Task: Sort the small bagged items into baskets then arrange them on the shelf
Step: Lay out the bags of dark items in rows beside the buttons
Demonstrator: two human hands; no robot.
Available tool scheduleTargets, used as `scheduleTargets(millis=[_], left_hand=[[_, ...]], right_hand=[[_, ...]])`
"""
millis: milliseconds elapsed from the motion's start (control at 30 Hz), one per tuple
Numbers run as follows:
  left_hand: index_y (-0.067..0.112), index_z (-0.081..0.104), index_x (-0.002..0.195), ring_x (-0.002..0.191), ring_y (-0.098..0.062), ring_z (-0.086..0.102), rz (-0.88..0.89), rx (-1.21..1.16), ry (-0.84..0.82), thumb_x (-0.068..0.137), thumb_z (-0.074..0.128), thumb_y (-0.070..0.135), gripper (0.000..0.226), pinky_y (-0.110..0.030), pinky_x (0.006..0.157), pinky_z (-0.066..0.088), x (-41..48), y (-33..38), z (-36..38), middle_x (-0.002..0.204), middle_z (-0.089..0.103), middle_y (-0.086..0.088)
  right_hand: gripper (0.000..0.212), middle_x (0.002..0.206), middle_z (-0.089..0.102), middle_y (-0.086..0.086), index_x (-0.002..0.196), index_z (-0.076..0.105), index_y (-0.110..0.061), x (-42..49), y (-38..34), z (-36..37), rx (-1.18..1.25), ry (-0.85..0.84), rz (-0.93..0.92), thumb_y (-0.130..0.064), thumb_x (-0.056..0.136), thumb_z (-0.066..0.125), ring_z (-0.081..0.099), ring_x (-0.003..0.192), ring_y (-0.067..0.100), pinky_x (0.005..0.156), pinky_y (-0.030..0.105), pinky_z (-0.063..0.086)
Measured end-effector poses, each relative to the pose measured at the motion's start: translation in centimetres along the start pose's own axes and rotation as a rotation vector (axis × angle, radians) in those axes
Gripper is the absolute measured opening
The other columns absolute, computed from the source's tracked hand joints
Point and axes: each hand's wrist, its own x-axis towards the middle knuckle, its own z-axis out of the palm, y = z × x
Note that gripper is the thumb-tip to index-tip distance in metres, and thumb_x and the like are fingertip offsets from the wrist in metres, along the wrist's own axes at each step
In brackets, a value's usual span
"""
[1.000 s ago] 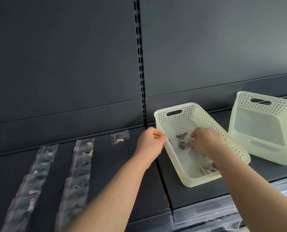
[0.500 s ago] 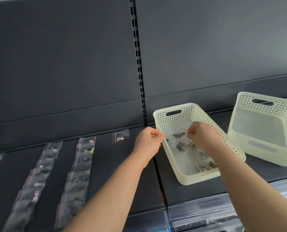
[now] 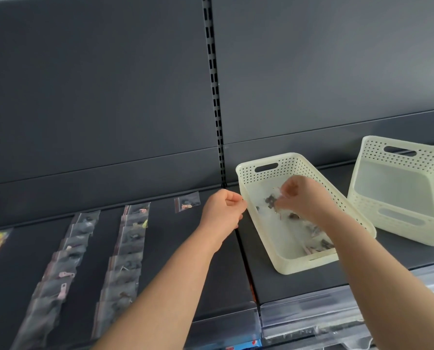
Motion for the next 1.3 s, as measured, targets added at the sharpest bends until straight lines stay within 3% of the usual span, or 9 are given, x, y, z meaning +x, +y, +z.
scheduleTargets(millis=[167,233,333,467,567,700,800,1133,1300], left_hand=[[0.031,0.06,0.113,0.104,-0.004,0.06,0.102,-0.092,-0.07,0.091,0.067,0.031,0.024,-0.026,0.088,0.05,-0.4,-0.1,-1.1,0.113,0.064,0.01],[0.032,0.062,0.114,0.104,-0.004,0.062,0.145,-0.094,-0.095,0.09,0.069,0.029,0.025,-0.02,0.083,0.047,-0.6,-0.3,-1.9,0.113,0.066,0.01],[0.024,0.07,0.103,0.088,0.002,0.064,0.202,-0.083,-0.052,0.092,0.067,0.021,0.012,-0.01,0.073,0.047,-0.8,-1.1,-3.4,0.1,0.072,0.01],[0.014,0.069,0.089,0.073,-0.007,0.06,0.147,-0.182,0.043,0.095,0.062,0.015,0.008,-0.02,0.068,0.053,-0.9,-2.4,-5.1,0.082,0.069,0.001],[0.009,0.065,0.091,0.07,-0.011,0.063,0.018,-0.405,0.141,0.098,0.058,0.013,0.011,-0.026,0.068,0.057,-0.9,-3.5,-5.9,0.083,0.067,-0.005],[0.006,0.063,0.099,0.08,-0.017,0.069,-0.102,-0.561,0.15,0.1,0.055,0.011,0.01,-0.027,0.071,0.059,-1.3,-4.9,-6.7,0.098,0.072,-0.015],[0.002,0.062,0.104,0.087,-0.021,0.069,-0.165,-0.521,0.133,0.099,0.056,0.009,0.011,-0.029,0.074,0.061,-1.4,-6.0,-7.4,0.104,0.07,-0.017],[0.012,0.066,0.087,0.074,-0.015,0.062,-0.257,-0.148,0.289,0.096,0.059,0.012,0.011,-0.032,0.073,0.061,1.5,-8.3,-9.4,0.078,0.064,-0.003],[0.008,0.064,0.088,0.061,-0.012,0.068,-0.286,-0.07,0.362,0.097,0.058,0.02,0.016,-0.028,0.055,0.059,4.6,-8.6,-9.6,0.077,0.067,-0.004]], right_hand=[[0.044,0.077,0.07,-0.013,0.111,0.054,-0.028,-1.2,-3.7,-0.4,0.134,-0.099,-0.132,-0.021,0.074,0.077,0.067,0.076,0.009,0.058,0.033,0.056],[0.052,0.076,0.071,-0.018,0.122,0.052,-0.028,-1.6,-5.0,-0.1,0.122,-0.164,-0.185,-0.024,0.077,0.077,0.067,0.08,0.004,0.063,0.03,0.057],[0.053,0.083,0.072,-0.013,0.127,0.049,-0.027,-2.0,-6.4,0.8,0.125,-0.21,-0.233,-0.025,0.08,0.074,0.064,0.08,0.006,0.05,0.011,0.043],[0.055,0.085,0.072,-0.013,0.133,0.048,-0.021,-2.4,-7.7,3.1,0.389,-0.199,-0.16,-0.024,0.083,0.072,0.061,0.076,-0.003,0.075,0.02,0.045],[0.064,0.108,0.067,-0.006,0.134,0.045,-0.018,-2.9,-7.8,5.9,0.594,-0.289,-0.043,-0.031,0.08,0.076,0.063,0.099,0.006,0.092,0.031,0.048],[0.016,0.098,0.073,0.001,0.102,0.066,-0.016,-4.1,-7.4,9.7,0.717,-0.366,0.062,-0.025,0.088,0.068,0.068,0.097,0.014,0.084,0.029,0.051],[0.006,0.089,0.074,0.005,0.091,0.067,-0.014,-4.2,-7.1,11.3,0.818,-0.318,0.121,-0.017,0.092,0.062,0.071,0.084,0.014,0.075,0.027,0.052],[0.016,0.079,0.071,-0.008,0.098,0.064,-0.03,-0.7,-7.3,14.9,0.388,-0.079,0.055,-0.025,0.084,0.069,0.067,0.08,0.008,0.076,0.029,0.052],[0.031,0.079,0.068,-0.013,0.112,0.059,-0.027,1.8,-8.6,16.3,0.303,0.026,0.055,-0.03,0.084,0.07,0.06,0.079,0.004,0.067,0.023,0.04]])
